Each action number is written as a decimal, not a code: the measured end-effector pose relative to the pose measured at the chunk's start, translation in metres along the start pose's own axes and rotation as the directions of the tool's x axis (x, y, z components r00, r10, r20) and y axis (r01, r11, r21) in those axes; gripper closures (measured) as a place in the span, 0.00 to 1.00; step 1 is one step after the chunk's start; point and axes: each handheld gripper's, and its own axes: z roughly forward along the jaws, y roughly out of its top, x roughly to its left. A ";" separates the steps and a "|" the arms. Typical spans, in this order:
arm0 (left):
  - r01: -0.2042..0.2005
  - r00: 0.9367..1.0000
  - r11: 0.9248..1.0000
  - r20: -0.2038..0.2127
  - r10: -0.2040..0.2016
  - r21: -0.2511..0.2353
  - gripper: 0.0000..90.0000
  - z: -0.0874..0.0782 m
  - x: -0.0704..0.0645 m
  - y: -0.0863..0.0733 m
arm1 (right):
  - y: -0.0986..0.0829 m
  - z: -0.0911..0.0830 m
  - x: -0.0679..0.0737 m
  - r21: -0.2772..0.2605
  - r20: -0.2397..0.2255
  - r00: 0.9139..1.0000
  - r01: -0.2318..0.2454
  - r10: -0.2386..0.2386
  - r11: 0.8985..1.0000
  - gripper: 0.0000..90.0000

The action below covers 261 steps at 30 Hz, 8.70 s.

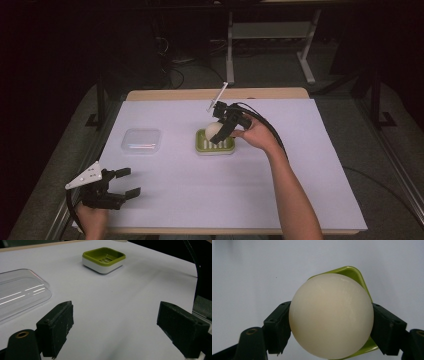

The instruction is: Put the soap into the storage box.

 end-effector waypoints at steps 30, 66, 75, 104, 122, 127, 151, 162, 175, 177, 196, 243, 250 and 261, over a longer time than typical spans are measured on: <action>-0.001 1.000 1.000 0.003 0.001 -0.006 0.15 0.001 -0.001 0.001 | -0.004 0.021 -0.013 0.022 -0.002 0.998 -0.056 0.056 0.998 0.27; -0.001 1.000 1.000 0.002 0.001 -0.005 0.15 0.001 -0.002 0.001 | -0.006 0.040 -0.017 0.057 -0.010 0.997 -0.074 0.075 0.996 0.27; -0.001 1.000 1.000 0.002 0.001 -0.005 0.15 0.001 -0.002 0.001 | -0.005 0.042 -0.017 0.065 -0.006 0.997 -0.074 0.074 0.995 0.27; -0.001 1.000 1.000 0.001 0.001 -0.006 0.15 0.001 -0.002 0.001 | -0.005 0.047 -0.017 0.095 0.002 0.998 -0.069 0.069 0.993 0.27; 0.000 1.000 1.000 0.001 0.000 -0.009 0.15 0.001 -0.002 0.001 | -0.004 0.049 -0.017 0.103 0.010 0.998 -0.067 0.067 0.992 0.27; -0.001 1.000 1.000 0.001 0.001 -0.010 0.15 0.001 -0.002 0.001 | -0.004 0.049 -0.017 0.100 0.008 0.998 -0.069 0.068 0.993 0.27; -0.002 1.000 1.000 -0.002 0.002 -0.009 0.15 0.001 -0.002 0.001 | -0.005 0.048 -0.018 0.111 0.013 0.997 -0.081 0.080 0.991 0.27; -0.004 1.000 1.000 -0.003 0.004 -0.009 0.15 0.000 -0.002 0.001 | -0.006 0.048 -0.019 0.111 0.015 0.997 -0.076 0.075 0.991 0.27; -0.006 1.000 1.000 -0.002 0.006 -0.009 0.15 0.000 -0.002 0.001 | -0.007 0.049 -0.019 0.118 0.013 0.997 -0.082 0.082 0.990 0.27; -0.004 1.000 1.000 -0.001 0.004 -0.012 0.15 0.000 -0.003 0.001 | -0.007 0.050 -0.019 0.117 0.012 0.996 -0.087 0.086 0.989 0.26; -0.003 1.000 1.000 -0.003 0.003 -0.004 0.15 0.003 -0.004 0.001 | -0.024 0.014 -0.013 0.008 0.019 0.994 -0.110 0.110 0.994 0.27; 0.001 0.999 1.000 -0.039 0.000 0.029 0.15 0.007 -0.004 0.001 | -0.124 -0.032 0.040 -0.115 0.053 0.981 -0.178 0.185 0.977 0.25; -0.001 0.999 0.999 -0.040 0.002 0.032 0.15 0.007 -0.004 0.001 | -0.142 -0.033 0.054 -0.121 0.057 0.981 -0.175 0.183 0.977 0.25; 0.002 0.999 0.999 -0.037 -0.001 0.034 0.15 0.009 -0.005 0.001 | -0.171 -0.032 0.079 -0.134 0.053 0.974 -0.212 0.221 0.968 0.24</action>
